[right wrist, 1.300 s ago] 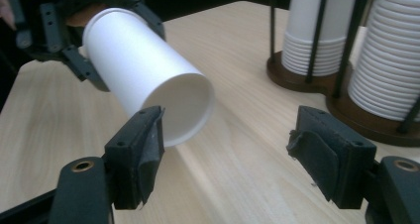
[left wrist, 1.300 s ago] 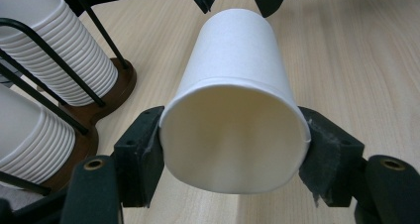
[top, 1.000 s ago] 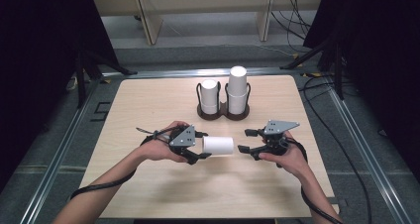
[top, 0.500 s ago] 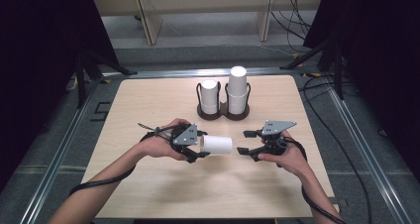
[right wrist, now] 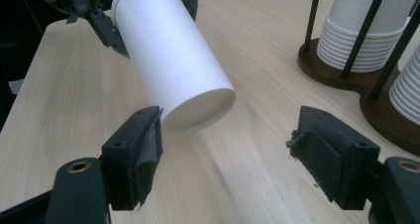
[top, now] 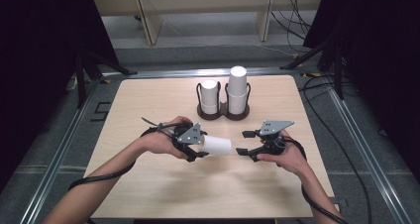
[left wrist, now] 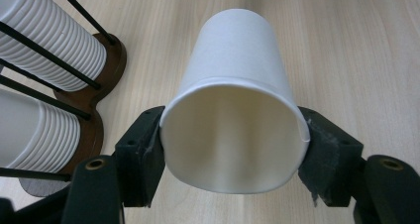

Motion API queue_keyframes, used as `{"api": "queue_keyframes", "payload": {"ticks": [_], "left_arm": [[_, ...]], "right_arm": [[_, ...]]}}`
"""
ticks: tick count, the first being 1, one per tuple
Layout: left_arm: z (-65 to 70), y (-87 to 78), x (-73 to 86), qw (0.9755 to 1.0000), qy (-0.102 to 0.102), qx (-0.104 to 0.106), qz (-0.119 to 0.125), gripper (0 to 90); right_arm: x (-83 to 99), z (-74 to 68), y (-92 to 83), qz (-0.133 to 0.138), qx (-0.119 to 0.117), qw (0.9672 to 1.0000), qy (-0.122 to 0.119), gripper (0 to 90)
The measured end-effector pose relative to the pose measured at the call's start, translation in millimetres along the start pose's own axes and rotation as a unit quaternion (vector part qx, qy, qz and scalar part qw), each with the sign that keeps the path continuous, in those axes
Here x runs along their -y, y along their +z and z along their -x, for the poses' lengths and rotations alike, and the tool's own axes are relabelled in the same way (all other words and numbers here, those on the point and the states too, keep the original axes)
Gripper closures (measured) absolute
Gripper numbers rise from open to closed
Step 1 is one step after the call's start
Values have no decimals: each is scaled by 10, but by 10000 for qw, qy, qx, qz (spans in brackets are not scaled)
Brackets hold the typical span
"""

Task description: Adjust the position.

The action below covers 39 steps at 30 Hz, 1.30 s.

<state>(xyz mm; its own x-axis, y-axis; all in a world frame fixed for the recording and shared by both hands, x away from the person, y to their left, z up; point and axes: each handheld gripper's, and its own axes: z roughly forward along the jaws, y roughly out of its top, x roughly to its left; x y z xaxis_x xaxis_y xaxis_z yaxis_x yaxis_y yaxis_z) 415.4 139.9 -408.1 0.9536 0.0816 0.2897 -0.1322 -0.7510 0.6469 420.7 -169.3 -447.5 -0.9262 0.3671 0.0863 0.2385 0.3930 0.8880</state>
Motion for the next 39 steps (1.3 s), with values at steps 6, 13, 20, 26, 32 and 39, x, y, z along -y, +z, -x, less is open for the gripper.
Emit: {"api": "queue_keyframes", "payload": {"ticks": [6,13,20,26,32,39], "left_arm": [[-28,-10,-45,9998,123,60,-159,332],[-48,10,-70,9995,137,135,-260,332],[-86,9,-101,9990,177,178,-362,332],[-100,15,-129,9982,244,216,-505,333],[-121,11,-154,9971,302,267,-642,333],[-142,17,-182,9958,351,322,-779,334]], "right_arm": [[-1,-5,17,-16,-2,10000,-30,272],[-27,1,46,-16,-24,9999,-123,272],[-67,10,64,-39,-57,9996,-278,272],[-104,-9,82,-99,-85,9997,-213,271],[-133,-13,107,-142,-128,9995,-245,270],[-156,-27,138,-158,-131,9995,-260,270]]}}
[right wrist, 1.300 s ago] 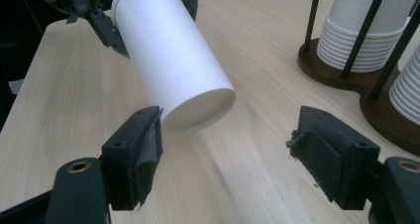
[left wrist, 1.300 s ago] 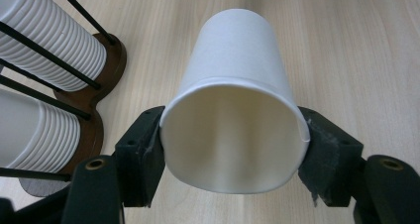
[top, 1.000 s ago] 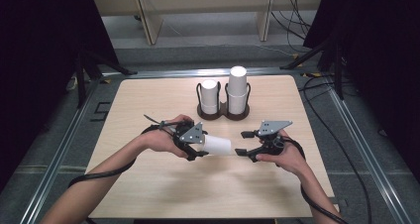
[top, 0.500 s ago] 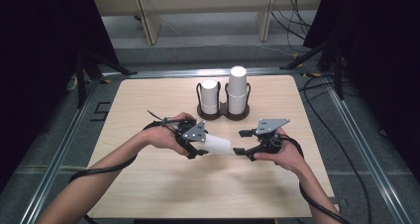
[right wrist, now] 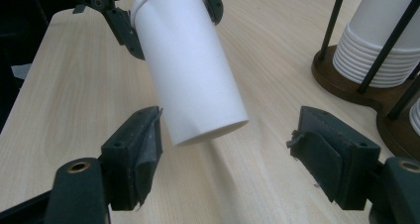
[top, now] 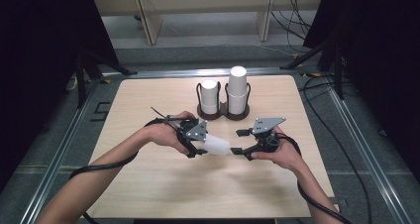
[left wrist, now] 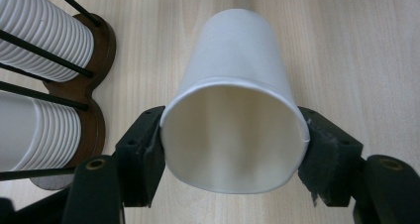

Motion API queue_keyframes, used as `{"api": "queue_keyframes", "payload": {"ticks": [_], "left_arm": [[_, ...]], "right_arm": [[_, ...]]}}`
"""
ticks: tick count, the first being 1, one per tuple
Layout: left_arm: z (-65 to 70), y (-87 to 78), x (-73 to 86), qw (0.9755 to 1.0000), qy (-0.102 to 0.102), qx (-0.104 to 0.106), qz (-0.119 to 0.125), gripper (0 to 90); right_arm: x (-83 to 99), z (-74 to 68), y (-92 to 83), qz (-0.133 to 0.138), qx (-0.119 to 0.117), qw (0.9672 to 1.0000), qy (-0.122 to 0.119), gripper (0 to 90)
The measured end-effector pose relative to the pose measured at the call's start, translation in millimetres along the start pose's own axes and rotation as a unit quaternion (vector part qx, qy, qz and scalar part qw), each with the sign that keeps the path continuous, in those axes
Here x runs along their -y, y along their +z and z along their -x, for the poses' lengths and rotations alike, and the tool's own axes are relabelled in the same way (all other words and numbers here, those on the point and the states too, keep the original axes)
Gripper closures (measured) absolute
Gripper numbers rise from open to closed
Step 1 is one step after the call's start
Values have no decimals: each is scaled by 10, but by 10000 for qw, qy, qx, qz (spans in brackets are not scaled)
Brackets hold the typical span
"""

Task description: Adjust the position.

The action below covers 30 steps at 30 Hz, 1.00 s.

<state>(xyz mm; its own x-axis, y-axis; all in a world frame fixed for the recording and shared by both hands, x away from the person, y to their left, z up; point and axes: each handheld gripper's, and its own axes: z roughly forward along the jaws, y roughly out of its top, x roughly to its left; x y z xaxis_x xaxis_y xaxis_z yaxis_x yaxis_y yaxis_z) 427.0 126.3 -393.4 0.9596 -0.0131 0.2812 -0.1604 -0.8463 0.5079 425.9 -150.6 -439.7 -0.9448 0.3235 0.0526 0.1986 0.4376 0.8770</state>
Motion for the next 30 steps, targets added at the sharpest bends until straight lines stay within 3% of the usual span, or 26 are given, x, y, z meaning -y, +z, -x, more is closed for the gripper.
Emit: {"api": "queue_keyframes", "payload": {"ticks": [20,30], "left_arm": [[1,42,-100,9984,199,-24,-528,334],[2,54,-159,9974,267,5,-676,334]], "right_arm": [[-133,-30,139,-187,-29,9995,-234,270],[-199,-81,260,-323,-140,9987,-357,270]]}}
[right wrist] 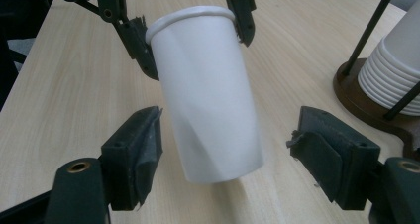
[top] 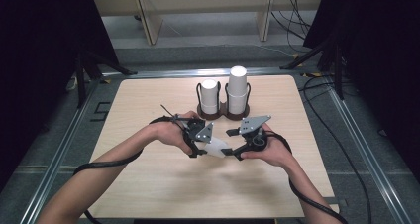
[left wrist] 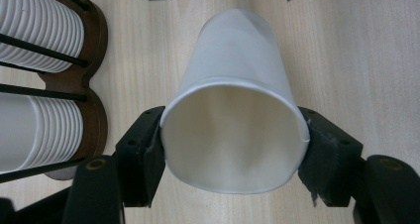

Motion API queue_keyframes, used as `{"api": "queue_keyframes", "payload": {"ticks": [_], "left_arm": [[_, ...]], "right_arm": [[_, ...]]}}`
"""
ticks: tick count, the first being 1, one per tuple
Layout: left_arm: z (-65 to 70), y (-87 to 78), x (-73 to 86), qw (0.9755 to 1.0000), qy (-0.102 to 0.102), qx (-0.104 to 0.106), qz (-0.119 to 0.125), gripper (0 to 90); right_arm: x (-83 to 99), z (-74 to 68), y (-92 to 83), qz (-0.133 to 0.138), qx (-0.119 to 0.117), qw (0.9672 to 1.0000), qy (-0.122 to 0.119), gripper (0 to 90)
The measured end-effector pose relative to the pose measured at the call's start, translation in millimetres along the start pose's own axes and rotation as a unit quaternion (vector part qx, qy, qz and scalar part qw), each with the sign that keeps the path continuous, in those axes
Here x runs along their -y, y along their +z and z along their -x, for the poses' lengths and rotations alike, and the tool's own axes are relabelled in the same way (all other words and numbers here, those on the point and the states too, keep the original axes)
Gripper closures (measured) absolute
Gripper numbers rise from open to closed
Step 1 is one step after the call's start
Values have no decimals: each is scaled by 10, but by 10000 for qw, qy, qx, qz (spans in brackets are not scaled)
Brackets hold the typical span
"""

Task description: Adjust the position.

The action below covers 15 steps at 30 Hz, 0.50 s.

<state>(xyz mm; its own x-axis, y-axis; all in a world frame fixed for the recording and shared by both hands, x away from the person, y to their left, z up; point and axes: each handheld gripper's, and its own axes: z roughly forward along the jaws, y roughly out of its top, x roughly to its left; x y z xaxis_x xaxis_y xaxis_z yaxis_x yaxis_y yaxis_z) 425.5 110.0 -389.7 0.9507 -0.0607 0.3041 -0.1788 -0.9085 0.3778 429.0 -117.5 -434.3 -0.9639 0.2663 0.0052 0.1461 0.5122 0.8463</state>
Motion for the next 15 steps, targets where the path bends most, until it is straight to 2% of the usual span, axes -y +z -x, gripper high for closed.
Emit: {"api": "queue_keyframes", "payload": {"ticks": [7,9,15], "left_arm": [[3,3,-10,10000,34,-10,-37,334],[3,2,-15,10000,37,-5,-49,334],[10,10,-29,10000,62,25,-51,334]], "right_arm": [[-10,-12,75,-98,-36,9999,-30,270],[-19,-11,102,-128,-48,9998,-131,270],[-42,-32,141,-199,-80,9997,-113,270]]}}
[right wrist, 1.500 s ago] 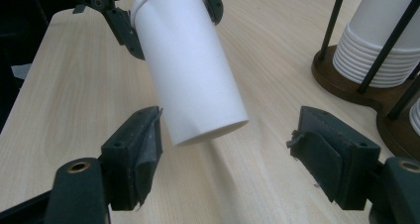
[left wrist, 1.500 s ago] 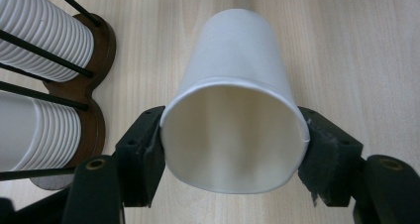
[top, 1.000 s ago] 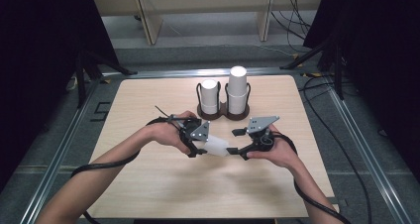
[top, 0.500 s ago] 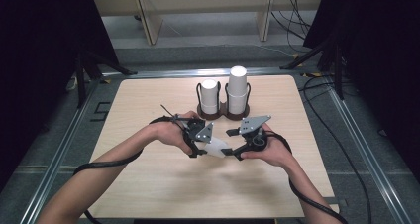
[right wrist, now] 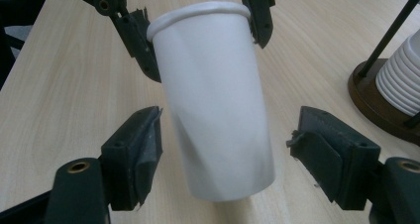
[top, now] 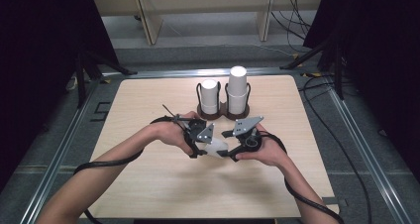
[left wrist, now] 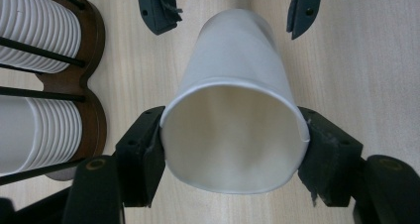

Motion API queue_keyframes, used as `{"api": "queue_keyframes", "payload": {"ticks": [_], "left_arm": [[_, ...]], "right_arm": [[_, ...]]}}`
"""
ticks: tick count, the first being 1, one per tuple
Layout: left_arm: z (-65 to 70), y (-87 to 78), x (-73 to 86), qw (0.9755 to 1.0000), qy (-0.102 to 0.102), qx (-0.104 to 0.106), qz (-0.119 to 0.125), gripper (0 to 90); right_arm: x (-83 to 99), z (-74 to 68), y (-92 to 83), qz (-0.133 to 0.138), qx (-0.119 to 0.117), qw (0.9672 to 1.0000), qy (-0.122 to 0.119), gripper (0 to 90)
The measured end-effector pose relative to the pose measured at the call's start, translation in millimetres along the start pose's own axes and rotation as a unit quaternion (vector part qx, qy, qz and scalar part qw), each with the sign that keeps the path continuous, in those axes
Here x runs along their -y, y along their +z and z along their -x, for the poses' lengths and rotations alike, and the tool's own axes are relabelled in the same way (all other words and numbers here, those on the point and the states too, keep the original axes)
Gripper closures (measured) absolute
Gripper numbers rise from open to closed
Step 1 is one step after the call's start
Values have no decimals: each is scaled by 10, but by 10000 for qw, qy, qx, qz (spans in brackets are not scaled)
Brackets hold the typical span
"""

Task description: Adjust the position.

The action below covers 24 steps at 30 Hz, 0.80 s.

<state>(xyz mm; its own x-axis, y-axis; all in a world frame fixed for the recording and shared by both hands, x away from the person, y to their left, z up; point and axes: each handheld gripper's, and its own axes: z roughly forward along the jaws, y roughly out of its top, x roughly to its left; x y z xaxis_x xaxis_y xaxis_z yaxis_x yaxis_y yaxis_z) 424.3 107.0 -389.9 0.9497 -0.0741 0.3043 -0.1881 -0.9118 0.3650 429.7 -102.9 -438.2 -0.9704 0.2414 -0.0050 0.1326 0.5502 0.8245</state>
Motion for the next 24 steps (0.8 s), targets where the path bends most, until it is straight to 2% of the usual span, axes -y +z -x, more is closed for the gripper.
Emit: {"api": "queue_keyframes", "payload": {"ticks": [3,8,10,18,19,24], "left_arm": [[5,0,-9,10000,42,16,-52,334],[-1,-10,-24,9999,96,0,-115,334],[-7,-16,-33,9998,132,23,-160,334],[-3,-16,-63,9997,176,13,-167,334],[-4,-17,-65,9997,179,18,-180,334],[5,-19,-77,9996,216,19,-193,334]], "right_arm": [[-14,5,15,-21,-17,10000,-75,269],[-23,-6,22,-31,-34,10000,-53,269],[-22,-7,29,-29,8,9999,-143,269],[-16,-21,74,-130,-53,9998,-135,269],[-19,-16,76,-116,-7,9997,-203,269],[-30,-31,99,-192,-14,9996,-224,269]]}}
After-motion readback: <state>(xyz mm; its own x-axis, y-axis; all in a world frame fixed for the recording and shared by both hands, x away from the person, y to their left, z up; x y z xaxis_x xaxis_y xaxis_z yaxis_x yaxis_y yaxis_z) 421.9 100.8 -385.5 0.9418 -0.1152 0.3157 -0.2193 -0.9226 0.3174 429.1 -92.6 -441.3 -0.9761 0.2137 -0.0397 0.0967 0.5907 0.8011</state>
